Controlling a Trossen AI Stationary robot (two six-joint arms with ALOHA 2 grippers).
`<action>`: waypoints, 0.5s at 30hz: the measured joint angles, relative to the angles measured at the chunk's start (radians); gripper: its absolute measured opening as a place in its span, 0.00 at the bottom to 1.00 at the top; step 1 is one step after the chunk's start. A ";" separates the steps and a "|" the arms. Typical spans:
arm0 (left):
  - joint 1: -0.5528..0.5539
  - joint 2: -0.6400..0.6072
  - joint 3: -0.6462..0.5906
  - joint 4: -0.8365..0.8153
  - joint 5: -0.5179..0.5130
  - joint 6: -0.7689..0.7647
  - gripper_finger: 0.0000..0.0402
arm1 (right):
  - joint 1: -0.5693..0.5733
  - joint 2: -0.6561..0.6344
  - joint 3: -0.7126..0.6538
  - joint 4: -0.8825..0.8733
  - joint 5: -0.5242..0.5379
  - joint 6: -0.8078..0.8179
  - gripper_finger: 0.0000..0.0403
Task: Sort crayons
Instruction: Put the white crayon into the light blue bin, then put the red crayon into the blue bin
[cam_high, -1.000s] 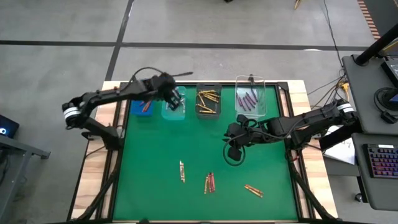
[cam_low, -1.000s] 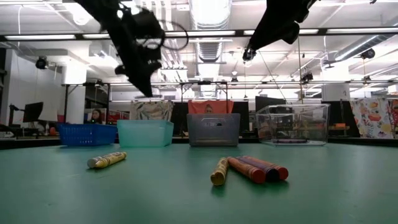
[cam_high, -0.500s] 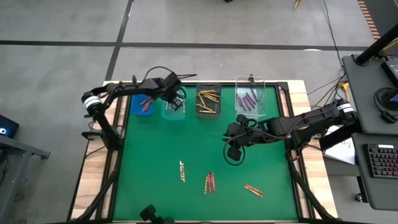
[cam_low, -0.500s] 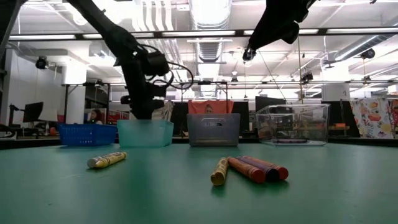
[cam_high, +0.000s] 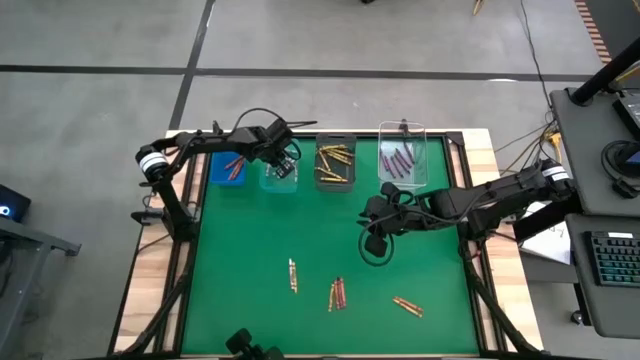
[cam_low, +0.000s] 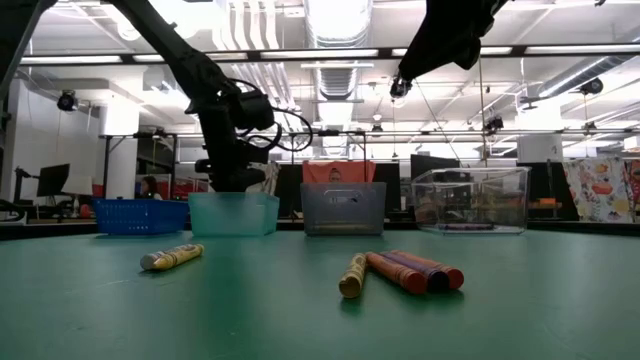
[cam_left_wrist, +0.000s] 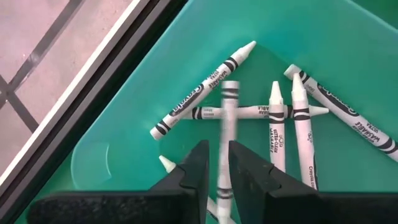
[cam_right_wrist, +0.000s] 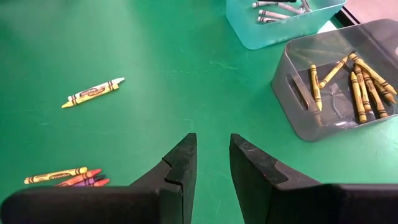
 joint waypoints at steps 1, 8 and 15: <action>0.000 0.000 0.000 0.000 0.000 0.000 0.11 | 0.000 0.000 0.000 0.000 0.000 0.000 0.21; -0.017 -0.031 0.000 -0.014 0.001 -0.015 0.13 | 0.000 0.000 0.000 0.000 0.000 0.030 0.21; -0.114 -0.158 0.000 -0.039 0.008 -0.057 0.13 | 0.001 0.000 0.000 -0.001 -0.014 0.145 0.21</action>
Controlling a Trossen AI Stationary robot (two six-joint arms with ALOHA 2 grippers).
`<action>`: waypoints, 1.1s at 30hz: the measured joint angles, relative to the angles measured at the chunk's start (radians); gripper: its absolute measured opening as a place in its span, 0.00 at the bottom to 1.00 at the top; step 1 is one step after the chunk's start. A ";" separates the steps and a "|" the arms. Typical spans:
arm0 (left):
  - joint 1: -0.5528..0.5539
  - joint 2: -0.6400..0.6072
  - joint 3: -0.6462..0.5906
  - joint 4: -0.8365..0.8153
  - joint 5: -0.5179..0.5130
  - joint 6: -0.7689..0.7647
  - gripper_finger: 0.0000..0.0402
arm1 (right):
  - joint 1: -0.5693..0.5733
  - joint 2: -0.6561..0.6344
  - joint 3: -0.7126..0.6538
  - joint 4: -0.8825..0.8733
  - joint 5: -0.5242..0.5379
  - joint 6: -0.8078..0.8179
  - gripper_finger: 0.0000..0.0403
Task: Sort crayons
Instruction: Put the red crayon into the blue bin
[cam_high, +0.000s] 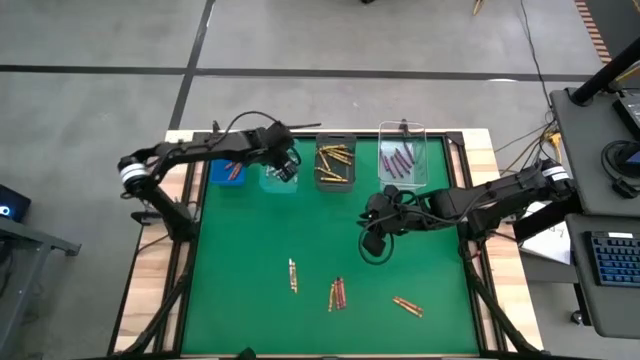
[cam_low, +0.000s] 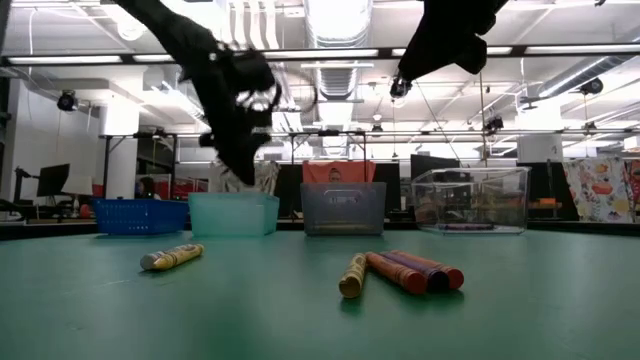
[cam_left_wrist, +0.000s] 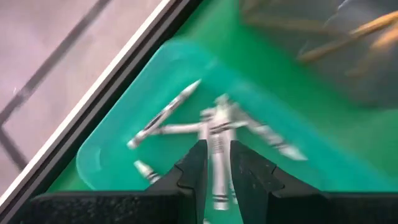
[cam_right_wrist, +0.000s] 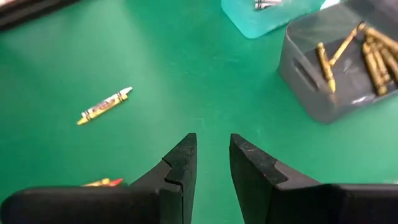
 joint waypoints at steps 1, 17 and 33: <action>-0.024 -0.024 0.000 -0.001 0.000 -0.007 0.13 | 0.000 0.000 0.000 0.000 -0.003 0.025 0.21; -0.571 -0.284 -0.078 0.212 0.000 -0.094 0.13 | 0.132 0.044 0.002 0.001 -0.122 0.379 0.21; -0.775 -0.307 -0.232 0.530 -0.004 -0.127 0.13 | 0.286 0.336 0.087 -0.086 -0.498 0.620 0.21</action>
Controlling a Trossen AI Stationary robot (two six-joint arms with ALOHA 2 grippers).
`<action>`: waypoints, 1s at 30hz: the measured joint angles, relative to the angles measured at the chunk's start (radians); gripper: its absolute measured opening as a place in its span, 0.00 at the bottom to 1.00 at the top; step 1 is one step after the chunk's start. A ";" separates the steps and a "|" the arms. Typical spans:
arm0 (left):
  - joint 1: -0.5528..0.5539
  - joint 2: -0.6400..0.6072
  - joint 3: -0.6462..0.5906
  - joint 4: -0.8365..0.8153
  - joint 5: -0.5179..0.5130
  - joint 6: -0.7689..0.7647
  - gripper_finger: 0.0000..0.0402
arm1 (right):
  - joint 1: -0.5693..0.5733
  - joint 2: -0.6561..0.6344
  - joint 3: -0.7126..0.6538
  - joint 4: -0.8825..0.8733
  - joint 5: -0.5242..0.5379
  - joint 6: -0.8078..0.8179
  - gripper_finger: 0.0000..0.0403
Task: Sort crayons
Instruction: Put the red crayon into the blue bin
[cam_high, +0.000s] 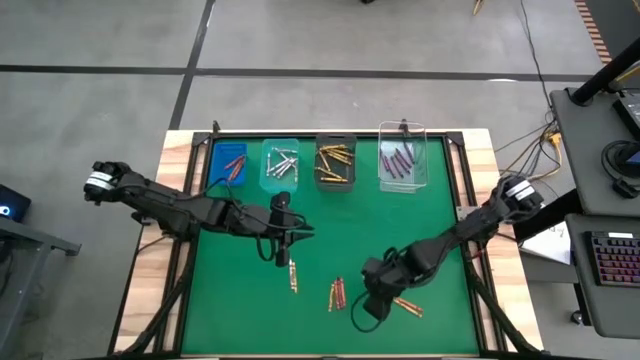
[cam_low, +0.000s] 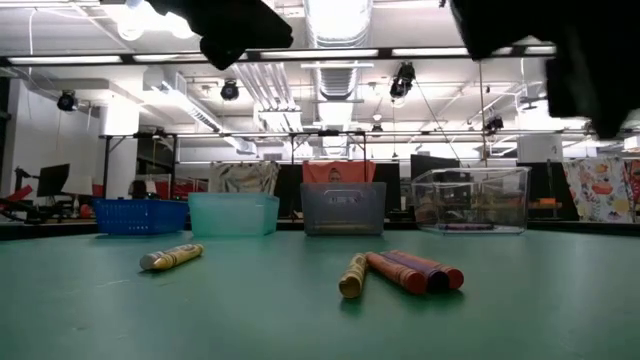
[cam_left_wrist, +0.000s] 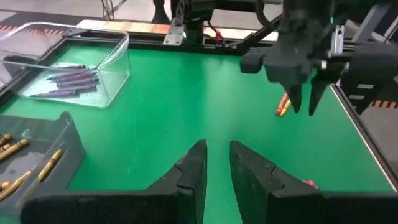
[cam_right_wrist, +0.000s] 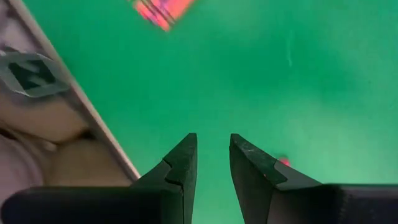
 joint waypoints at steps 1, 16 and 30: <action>0.000 0.000 0.000 0.002 0.000 -0.001 0.13 | 0.010 0.014 0.006 -0.027 -0.013 0.012 0.21; 0.000 0.000 0.000 0.041 -0.005 0.021 0.13 | 0.278 0.033 0.025 -0.424 0.015 -0.098 0.19; 0.000 0.000 0.000 0.040 -0.005 0.006 0.13 | 0.433 0.032 -0.012 -0.299 0.292 0.081 0.15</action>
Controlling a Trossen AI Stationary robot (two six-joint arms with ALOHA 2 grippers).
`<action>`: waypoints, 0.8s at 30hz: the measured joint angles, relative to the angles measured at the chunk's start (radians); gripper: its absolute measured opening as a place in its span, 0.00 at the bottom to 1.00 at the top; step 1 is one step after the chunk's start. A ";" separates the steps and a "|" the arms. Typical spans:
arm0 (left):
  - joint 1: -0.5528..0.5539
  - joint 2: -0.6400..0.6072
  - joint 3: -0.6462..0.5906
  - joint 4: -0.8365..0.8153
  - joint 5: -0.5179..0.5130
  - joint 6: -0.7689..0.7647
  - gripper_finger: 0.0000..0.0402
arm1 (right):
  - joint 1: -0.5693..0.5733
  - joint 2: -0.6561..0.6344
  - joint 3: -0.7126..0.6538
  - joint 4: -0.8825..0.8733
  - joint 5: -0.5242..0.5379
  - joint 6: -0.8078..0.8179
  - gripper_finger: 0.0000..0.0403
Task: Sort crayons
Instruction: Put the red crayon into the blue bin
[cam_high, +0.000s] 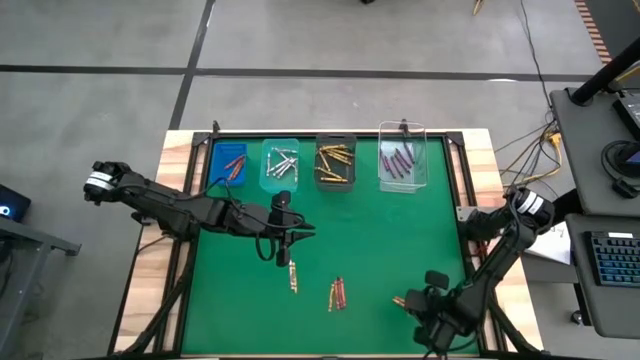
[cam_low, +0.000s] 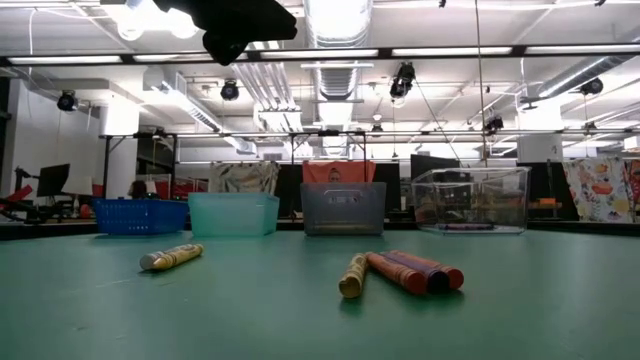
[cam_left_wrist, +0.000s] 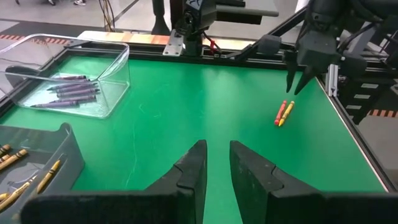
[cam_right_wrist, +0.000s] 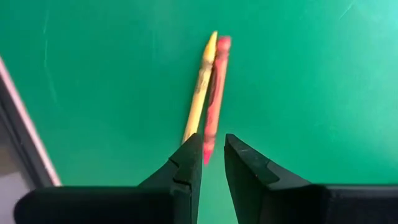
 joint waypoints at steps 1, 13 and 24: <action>0.000 0.000 0.000 0.000 0.000 0.000 0.13 | 0.004 0.000 -0.001 0.000 0.021 0.010 0.15; 0.000 0.000 0.000 0.000 0.000 -0.005 0.13 | 0.006 0.003 -0.091 0.091 0.054 0.019 0.17; 0.000 0.001 0.000 0.000 0.000 -0.007 0.13 | 0.006 0.003 -0.173 0.211 0.052 0.040 0.21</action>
